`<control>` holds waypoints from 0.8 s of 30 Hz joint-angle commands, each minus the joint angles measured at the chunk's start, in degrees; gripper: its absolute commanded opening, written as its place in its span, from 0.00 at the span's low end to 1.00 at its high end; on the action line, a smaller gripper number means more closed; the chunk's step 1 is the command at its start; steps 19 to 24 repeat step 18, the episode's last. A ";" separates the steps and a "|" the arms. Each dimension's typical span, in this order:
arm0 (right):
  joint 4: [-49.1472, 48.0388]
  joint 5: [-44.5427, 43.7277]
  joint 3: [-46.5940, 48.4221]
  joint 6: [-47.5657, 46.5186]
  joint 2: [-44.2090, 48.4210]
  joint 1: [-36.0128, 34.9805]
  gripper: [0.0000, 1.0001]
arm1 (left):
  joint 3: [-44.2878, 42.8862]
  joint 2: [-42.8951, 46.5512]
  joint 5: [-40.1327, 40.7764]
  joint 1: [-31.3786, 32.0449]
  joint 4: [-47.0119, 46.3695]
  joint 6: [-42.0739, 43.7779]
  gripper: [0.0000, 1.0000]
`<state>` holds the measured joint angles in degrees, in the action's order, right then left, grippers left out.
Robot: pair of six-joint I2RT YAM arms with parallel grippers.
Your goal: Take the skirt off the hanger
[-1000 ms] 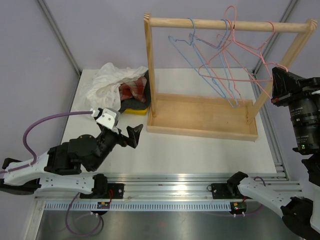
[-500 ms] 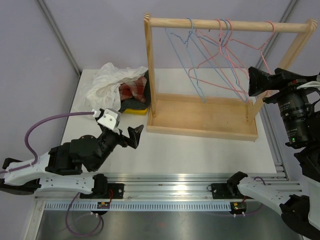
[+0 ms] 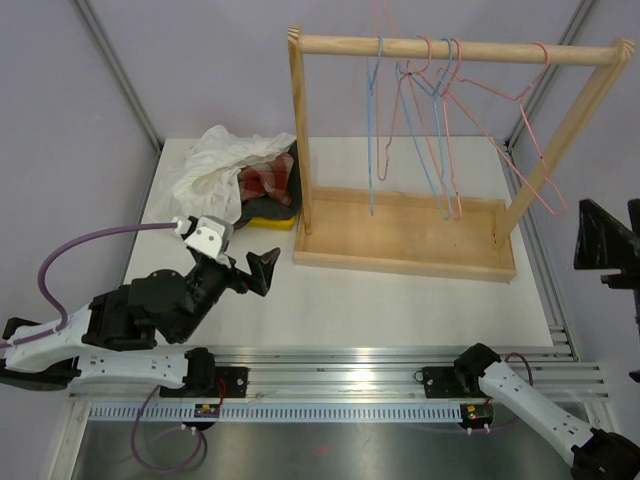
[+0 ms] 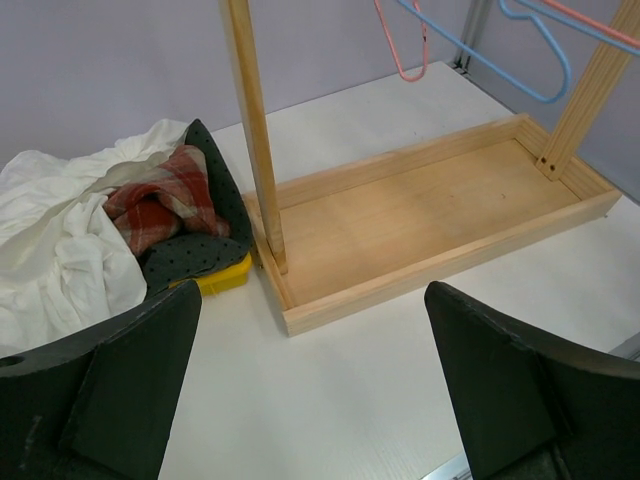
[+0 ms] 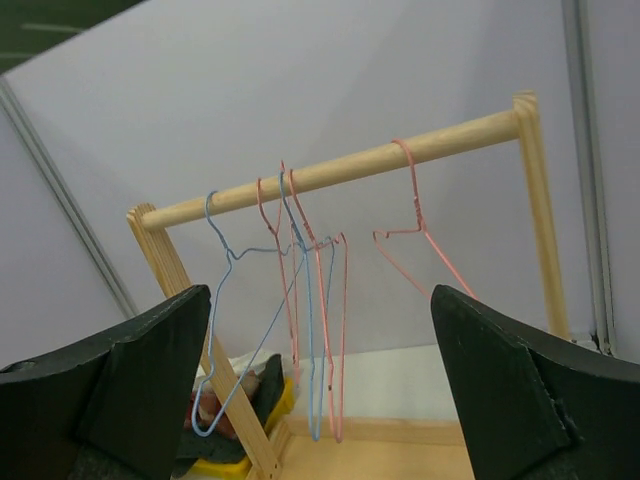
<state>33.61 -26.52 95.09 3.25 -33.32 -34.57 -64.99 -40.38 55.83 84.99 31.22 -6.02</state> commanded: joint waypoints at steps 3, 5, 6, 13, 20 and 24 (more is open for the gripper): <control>-3.99 -2.57 -1.31 -2.28 4.67 -0.15 0.99 | -2.95 2.32 2.70 -0.09 -1.08 0.75 0.99; -3.20 -2.48 -0.78 -2.46 4.84 -0.15 0.99 | -3.04 2.59 2.96 -0.09 -0.73 0.66 0.99; -3.11 -2.48 -0.43 -2.54 4.93 -0.15 0.99 | -3.21 2.59 3.14 -0.09 -0.55 0.40 0.99; -3.81 -2.04 -1.13 -2.81 5.63 -0.15 0.99 | -3.91 2.68 3.40 -0.09 1.65 -0.66 0.99; -3.11 -2.48 -0.87 -2.89 4.49 -0.15 1.00 | -3.91 2.76 3.84 -0.09 1.21 -0.39 0.99; -3.11 -2.48 -0.87 -2.89 4.49 -0.15 1.00 | -3.91 2.76 3.84 -0.09 1.21 -0.39 0.99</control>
